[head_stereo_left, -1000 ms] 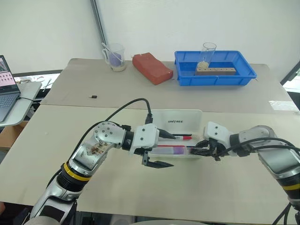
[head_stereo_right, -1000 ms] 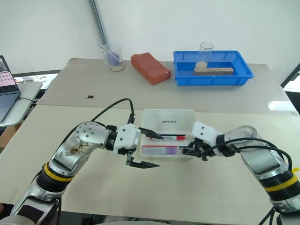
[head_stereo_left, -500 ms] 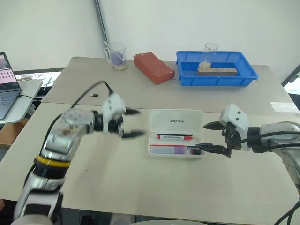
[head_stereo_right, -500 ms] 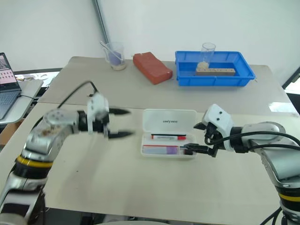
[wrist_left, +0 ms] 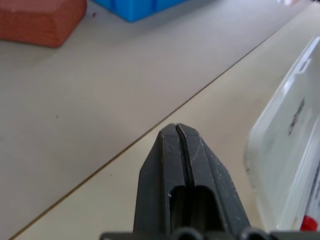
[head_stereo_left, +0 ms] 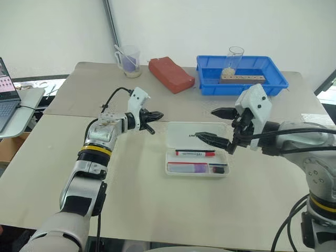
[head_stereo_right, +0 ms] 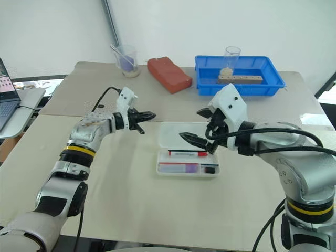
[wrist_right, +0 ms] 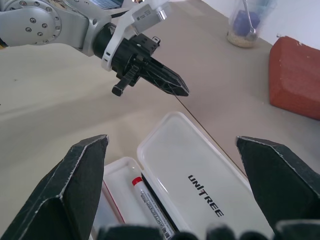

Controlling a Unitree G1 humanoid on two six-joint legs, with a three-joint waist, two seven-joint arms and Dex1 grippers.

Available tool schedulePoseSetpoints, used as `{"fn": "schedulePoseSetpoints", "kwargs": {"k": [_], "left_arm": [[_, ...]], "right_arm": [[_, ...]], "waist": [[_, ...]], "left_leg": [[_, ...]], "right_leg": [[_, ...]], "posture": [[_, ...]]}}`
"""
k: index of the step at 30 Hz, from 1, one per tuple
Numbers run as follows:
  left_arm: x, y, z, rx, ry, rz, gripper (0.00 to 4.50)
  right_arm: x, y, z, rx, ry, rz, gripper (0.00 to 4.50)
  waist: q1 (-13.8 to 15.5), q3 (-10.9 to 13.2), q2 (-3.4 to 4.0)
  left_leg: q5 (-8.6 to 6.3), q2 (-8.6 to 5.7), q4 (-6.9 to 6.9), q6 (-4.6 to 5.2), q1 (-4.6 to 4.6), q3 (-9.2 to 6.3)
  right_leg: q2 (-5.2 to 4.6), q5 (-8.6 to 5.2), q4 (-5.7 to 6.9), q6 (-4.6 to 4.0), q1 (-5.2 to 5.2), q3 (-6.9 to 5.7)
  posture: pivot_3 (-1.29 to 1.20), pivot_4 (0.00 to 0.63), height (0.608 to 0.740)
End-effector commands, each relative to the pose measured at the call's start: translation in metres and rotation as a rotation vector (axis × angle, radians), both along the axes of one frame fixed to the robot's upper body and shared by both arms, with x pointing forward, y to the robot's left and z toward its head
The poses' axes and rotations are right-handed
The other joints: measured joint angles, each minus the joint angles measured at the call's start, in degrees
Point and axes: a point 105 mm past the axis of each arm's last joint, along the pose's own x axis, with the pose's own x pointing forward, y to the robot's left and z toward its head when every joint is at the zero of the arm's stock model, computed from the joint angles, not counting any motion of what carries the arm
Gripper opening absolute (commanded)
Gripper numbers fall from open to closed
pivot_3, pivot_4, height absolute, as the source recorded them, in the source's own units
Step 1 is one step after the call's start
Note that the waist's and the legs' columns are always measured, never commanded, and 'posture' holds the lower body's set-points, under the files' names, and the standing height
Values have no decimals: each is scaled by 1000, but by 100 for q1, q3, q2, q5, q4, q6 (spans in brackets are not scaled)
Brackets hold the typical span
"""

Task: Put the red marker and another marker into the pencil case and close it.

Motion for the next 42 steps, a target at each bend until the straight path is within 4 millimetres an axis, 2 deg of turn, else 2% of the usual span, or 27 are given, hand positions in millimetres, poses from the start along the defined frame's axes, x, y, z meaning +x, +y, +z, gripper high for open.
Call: {"fn": "schedulePoseSetpoints", "kwargs": {"k": [1, 8, 12, 15, 18, 21, 24, 28, 32, 36, 37, 38, 41, 42], "left_arm": [[1, -12, 11, 13, -30, -67, 31], [-18, -29, 17, -24, 5, -261, 31], [-36, -33, 24, -39, 4, -368, 31], [-54, -35, 21, 9, 6, -459, 31], [-82, -37, 7, 99, 0, -595, 31], [-99, -40, -10, 194, -31, -670, 31], [-104, -50, -23, 254, -87, -683, 31], [-112, -60, -48, 377, -137, -736, 31], [-114, -59, -62, 466, -184, -772, 31], [-107, -56, -52, 440, -209, -733, 31], [-103, -53, -46, 433, -228, -711, 31], [-95, -48, -32, 392, -251, -650, 31], [-82, -33, 13, 226, -304, -495, 853], [-81, -27, 24, 183, -326, -453, 1300]], "right_arm": [[-1, 3, 11, 9, -55, -8, 4500], [2, -10, 6, -6, -58, -55, 4500], [-1, -13, 9, -16, -56, -34, 4500], [-2, -18, 8, -40, -41, -27, 4500], [-7, -22, 2, -68, -2, 4, 4500], [-16, -25, -9, -103, 69, 51, 4500], [-24, -30, -29, -153, 130, 70, 4500], [-31, -44, -67, -252, 208, 60, 4500], [-31, -49, -73, -264, 209, 54, 4500], [-21, -52, -66, -248, 177, 33, 4500], [-19, -52, -64, -244, 171, 31, 4500], [-17, -54, -61, -240, 166, 29, 4500], [-13, -61, -55, -242, 155, 21, 4500], [-11, -64, -53, -242, 146, 13, 4500]], "waist": [[0, 0, 0], [-33, -1, 2], [-41, -2, 3], [-50, -4, 7], [-54, -7, 12], [-34, -7, 13], [6, -6, 12], [23, -5, 8], [-7, -12, 20], [-49, -11, 19], [-51, -11, 19], [-52, -9, 16], [-54, 4, 8], [-55, 5, 9]], "left_leg": [[0, 0, 0, 0, -2, 0], [0, 1, 1, 0, -28, 0], [1, 0, 1, 0, -42, -1], [1, 1, 1, 0, -40, 0], [1, 2, -2, 0, -38, 0], [2, 3, 1, 0, -38, 0], [2, 2, 6, 0, -37, 0], [1, 0, 12, 0, -32, -2], [1, -1, 12, 1, -31, -1], [1, 2, 8, 0, 2, -6], [1, 1, 8, 0, 5, -6], [1, 1, 8, 0, 5, -6], [0, 2, 5, 0, 1, -7], [0, 4, 3, 1, 1, -8]], "right_leg": [[1, 0, 0, 0, -2, -1], [2, 0, 7, -1, -29, 0], [3, 1, 18, -1, -50, 3], [4, 0, 19, -1, -50, 6], [5, 0, 19, -1, -49, 7], [5, 1, 19, -3, -49, 9], [3, 1, 14, -3, -39, 8], [1, 0, -1, -2, -23, 8], [1, 0, -3, -2, -20, 11], [5, -19, -3, 21, 9, 7], [4, -22, -3, 22, 13, 7], [3, -22, -3, 22, 12, 7], [4, -22, -2, 21, 8, 6], [5, -22, -2, 21, 7, 5]], "posture": [[0, 150, 740], [0, 150, 740], [0, 150, 740], [0, 150, 740], [0, 150, 740], [0, 150, 740], [0, 150, 740], [0, 150, 740], [0, 150, 740], [0, 150, 740], [0, 150, 740], [0, 150, 740], [0, 150, 740], [0, 150, 740]]}}
